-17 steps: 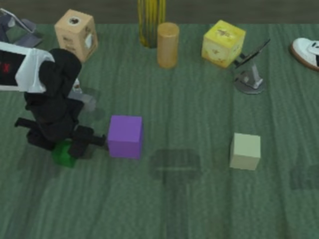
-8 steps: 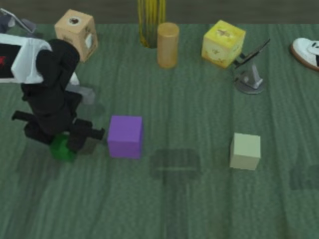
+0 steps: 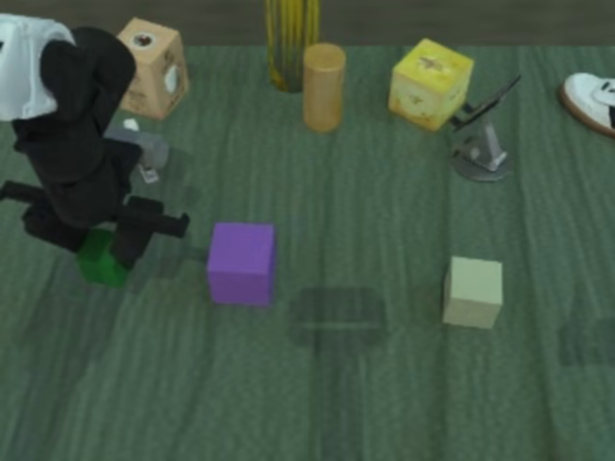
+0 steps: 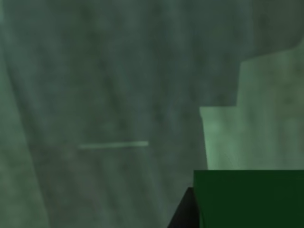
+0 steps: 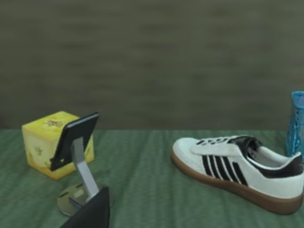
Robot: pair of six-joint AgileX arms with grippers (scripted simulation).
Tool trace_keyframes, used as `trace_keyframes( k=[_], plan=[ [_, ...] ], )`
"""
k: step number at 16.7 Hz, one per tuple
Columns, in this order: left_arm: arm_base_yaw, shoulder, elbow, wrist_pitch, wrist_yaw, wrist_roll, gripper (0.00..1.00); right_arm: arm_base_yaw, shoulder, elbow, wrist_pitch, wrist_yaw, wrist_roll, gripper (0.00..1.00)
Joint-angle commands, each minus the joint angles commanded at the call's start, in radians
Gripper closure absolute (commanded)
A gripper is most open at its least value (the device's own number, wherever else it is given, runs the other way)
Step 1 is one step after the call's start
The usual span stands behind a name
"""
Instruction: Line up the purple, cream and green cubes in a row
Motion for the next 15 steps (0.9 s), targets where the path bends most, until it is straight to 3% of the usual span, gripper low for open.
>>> trace_keyframes(
  k=[3, 6, 15],
  plan=[
    [-0.018, 0.014, 0.011, -0.005, -0.001, -0.012, 1.0, 0.0, 0.0, 0.0, 0.0, 0.0, 0.0, 0.0],
    [-0.101, 0.076, 0.107, -0.049, -0.005, -0.11, 1.0, 0.0, 0.0, 0.0, 0.0, 0.0, 0.0, 0.0],
    [-0.553, 0.375, 0.609, -0.283, -0.021, -0.769, 1.0, 0.0, 0.0, 0.0, 0.0, 0.0, 0.0, 0.0]
  ],
)
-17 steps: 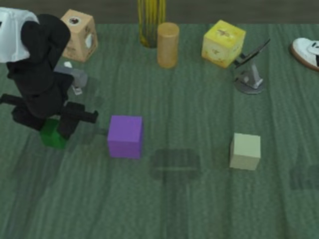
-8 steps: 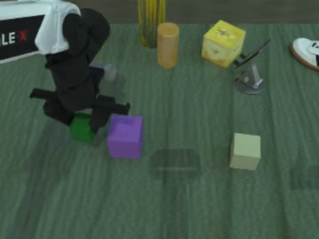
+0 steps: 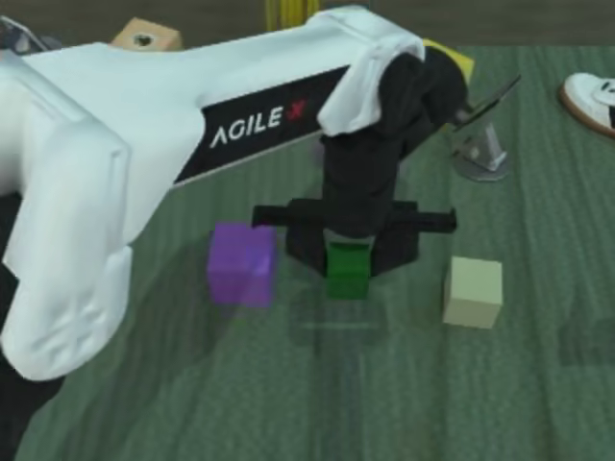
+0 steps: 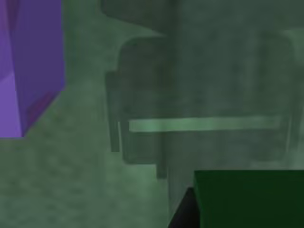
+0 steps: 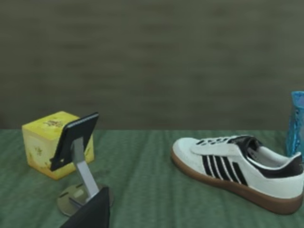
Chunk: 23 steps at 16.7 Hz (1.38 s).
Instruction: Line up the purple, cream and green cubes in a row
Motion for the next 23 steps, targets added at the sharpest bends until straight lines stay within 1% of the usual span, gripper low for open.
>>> trace_keyframes(
  k=[3, 5, 6, 12, 18, 23],
  plan=[
    [-0.127, 0.065, 0.134, -0.055, -0.006, -0.171, 1.0, 0.0, 0.0, 0.0, 0.0, 0.0, 0.0, 0.0],
    [-0.179, 0.087, 0.188, -0.075, -0.009, -0.231, 1.0, 0.0, 0.0, 0.0, 0.0, 0.0, 0.0, 0.0],
    [-0.191, 0.092, 0.201, -0.079, -0.01, -0.245, 1.0, 0.0, 0.0, 0.0, 0.0, 0.0, 0.0, 0.0],
    [-0.193, 0.091, 0.186, -0.061, -0.01, -0.244, 1.0, 0.0, 0.0, 0.0, 0.0, 0.0, 0.0, 0.0],
    [-0.194, 0.125, 0.017, 0.144, -0.009, -0.247, 1.0, 0.0, 0.0, 0.0, 0.0, 0.0, 0.0, 0.0],
    [-0.195, 0.131, -0.008, 0.17, -0.01, -0.248, 1.0, 0.0, 0.0, 0.0, 0.0, 0.0, 0.0, 0.0]
  ],
)
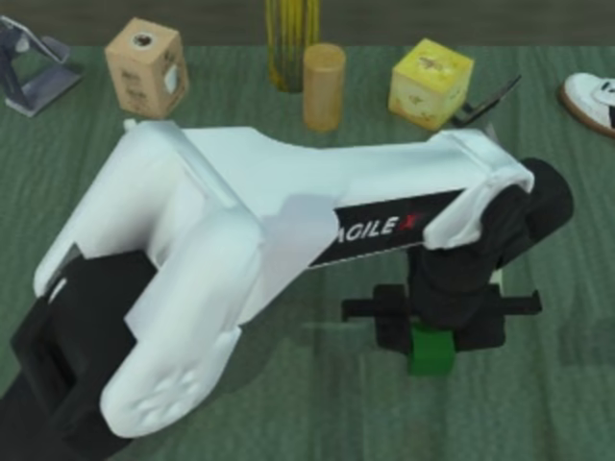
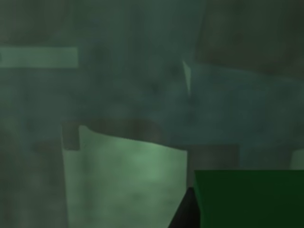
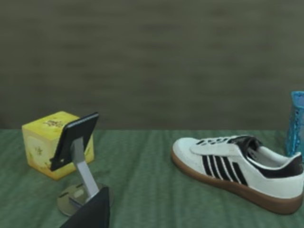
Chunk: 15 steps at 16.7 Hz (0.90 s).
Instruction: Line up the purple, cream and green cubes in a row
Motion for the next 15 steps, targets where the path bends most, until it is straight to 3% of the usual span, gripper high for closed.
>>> trace_keyframes(
  k=[13, 15],
  plan=[
    [0.0, 0.0, 0.0, 0.0, 0.0, 0.0, 0.02, 0.0, 0.0, 0.0, 0.0, 0.0, 0.0, 0.0],
    [0.0, 0.0, 0.0, 0.0, 0.0, 0.0, 0.0, 0.0, 0.0, 0.0, 0.0, 0.0, 0.0, 0.0]
  ],
)
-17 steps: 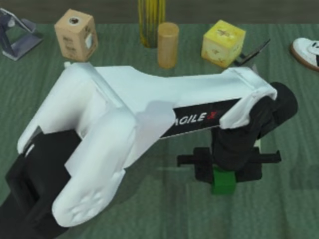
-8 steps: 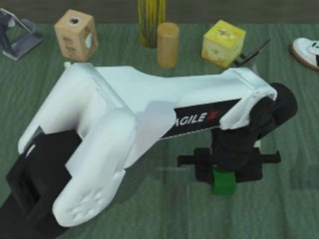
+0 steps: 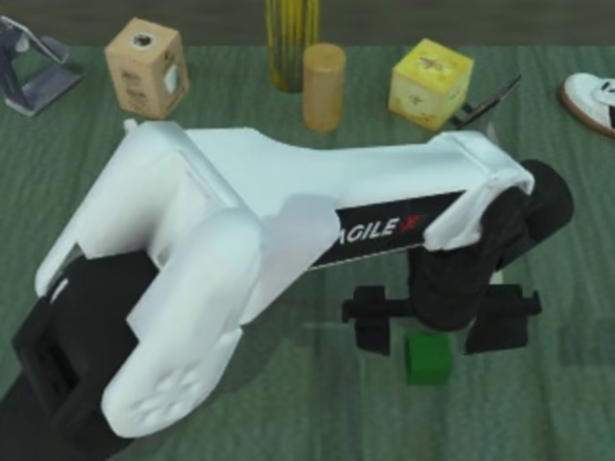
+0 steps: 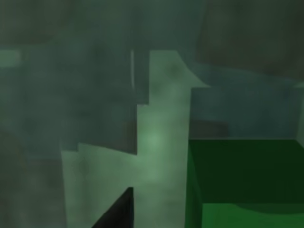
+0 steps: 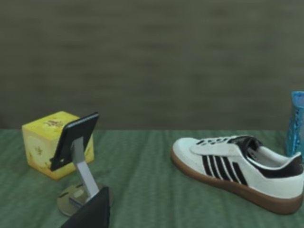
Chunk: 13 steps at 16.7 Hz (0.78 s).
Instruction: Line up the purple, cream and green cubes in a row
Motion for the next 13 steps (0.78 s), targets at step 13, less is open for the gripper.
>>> trace_keyframes(
  k=[13],
  plan=[
    [0.007, -0.027, 0.117, -0.152, 0.0, -0.005, 0.0, 0.0, 0.0, 0.0, 0.0, 0.0, 0.0, 0.0]
  ],
)
